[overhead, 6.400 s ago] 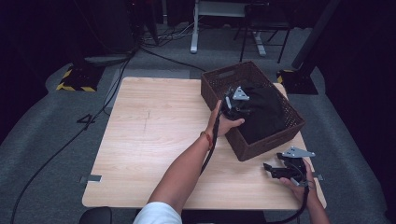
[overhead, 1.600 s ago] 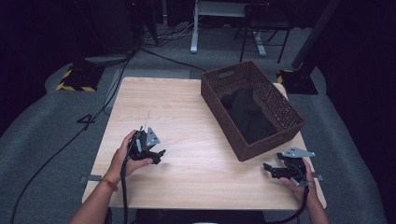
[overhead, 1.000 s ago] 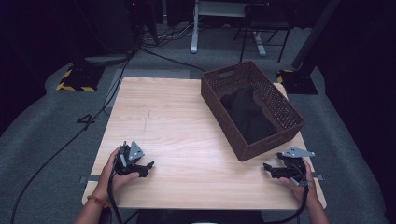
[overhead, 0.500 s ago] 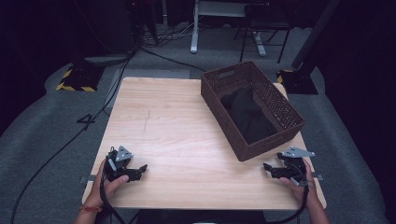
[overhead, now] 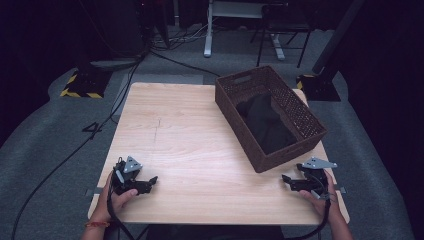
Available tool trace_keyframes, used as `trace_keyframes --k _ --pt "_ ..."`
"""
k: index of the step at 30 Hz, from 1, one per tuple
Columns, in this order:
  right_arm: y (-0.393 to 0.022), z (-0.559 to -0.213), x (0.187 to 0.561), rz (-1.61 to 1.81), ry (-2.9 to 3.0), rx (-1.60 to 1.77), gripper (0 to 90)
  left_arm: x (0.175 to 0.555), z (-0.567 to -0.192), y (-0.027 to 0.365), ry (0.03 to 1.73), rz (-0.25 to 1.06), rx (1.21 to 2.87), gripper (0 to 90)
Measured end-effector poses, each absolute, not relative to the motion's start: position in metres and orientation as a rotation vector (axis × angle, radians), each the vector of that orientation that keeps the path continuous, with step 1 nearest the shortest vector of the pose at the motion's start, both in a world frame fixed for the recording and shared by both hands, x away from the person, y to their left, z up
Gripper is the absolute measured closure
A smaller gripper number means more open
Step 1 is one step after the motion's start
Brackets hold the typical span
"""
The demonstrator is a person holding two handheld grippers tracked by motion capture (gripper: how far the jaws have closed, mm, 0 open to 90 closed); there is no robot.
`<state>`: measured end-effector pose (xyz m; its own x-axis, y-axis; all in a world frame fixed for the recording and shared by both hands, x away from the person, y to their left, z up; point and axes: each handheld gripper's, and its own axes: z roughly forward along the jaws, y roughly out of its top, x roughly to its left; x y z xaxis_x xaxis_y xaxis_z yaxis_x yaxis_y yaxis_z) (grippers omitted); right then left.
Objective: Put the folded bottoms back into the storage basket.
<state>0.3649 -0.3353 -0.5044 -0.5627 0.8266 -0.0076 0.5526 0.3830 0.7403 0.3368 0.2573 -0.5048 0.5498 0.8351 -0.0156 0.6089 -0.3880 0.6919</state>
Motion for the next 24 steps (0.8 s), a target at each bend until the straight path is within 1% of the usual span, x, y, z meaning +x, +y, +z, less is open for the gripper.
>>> trace_keyframes --k 24 --pt "-0.3351 -0.5044 0.3650 1.007 2.285 1.179 18.9 0.3380 -0.5046 0.2568 1.159 0.448 2.133 15.7"
